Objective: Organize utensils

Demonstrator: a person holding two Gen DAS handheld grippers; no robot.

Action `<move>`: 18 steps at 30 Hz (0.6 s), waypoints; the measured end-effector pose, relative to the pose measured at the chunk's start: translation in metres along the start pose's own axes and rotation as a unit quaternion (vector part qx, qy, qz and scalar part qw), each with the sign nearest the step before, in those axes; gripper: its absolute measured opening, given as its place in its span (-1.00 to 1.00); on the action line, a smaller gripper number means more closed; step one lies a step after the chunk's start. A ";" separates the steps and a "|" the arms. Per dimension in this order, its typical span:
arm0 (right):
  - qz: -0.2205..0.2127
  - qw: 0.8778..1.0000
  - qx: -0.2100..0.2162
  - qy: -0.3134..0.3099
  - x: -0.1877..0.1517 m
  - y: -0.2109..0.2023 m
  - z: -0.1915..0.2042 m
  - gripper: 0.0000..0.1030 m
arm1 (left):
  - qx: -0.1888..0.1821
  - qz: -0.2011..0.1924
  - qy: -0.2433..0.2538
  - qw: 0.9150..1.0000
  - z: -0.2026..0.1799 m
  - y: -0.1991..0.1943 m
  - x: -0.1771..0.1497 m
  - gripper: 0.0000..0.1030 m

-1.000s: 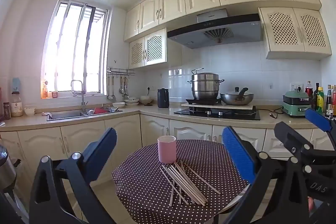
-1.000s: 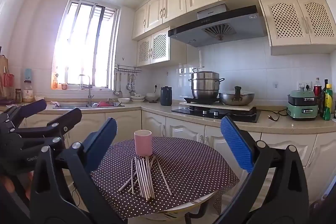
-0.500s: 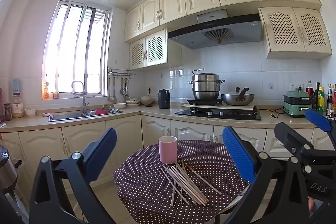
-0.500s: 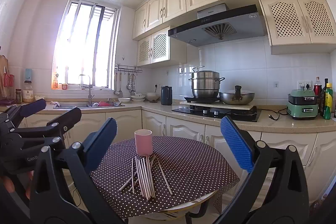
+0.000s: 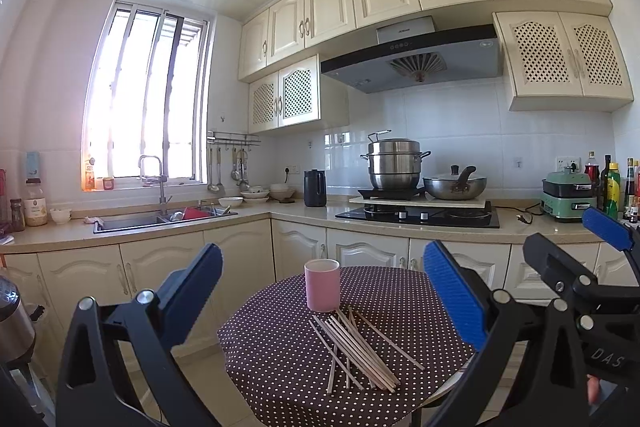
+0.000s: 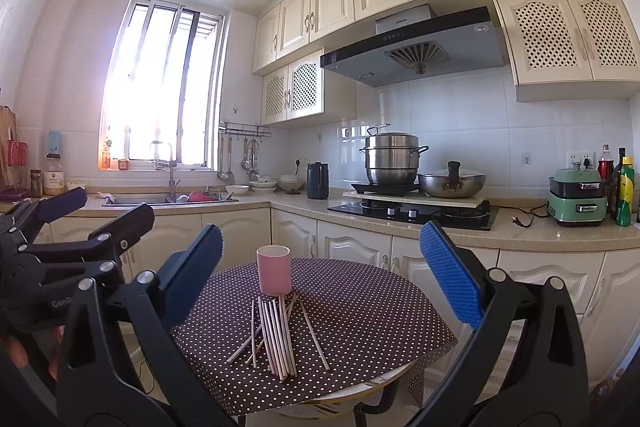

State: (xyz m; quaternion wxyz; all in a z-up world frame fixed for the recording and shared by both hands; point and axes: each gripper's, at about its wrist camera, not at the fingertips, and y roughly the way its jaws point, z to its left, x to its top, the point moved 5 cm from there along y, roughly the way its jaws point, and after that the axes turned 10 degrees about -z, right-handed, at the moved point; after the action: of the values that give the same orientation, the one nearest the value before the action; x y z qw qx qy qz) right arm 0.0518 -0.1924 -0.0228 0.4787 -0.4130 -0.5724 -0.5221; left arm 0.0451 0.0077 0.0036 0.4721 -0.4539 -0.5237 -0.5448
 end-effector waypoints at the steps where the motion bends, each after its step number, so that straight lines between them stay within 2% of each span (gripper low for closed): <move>1: 0.000 1.000 0.000 0.000 0.001 0.000 0.000 0.88 | 0.000 0.000 0.000 1.000 0.001 0.000 0.001 0.92; 18: 0.011 1.000 0.001 -0.004 -0.001 0.011 -0.003 0.88 | 0.004 0.002 0.005 1.000 0.002 0.011 -0.002 0.92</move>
State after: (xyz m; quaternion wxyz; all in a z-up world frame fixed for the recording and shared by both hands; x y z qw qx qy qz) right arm 0.0633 -0.1937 -0.0215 0.4827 -0.4213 -0.5698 -0.5146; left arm 0.0565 0.0102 0.0029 0.4778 -0.4506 -0.5228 -0.5435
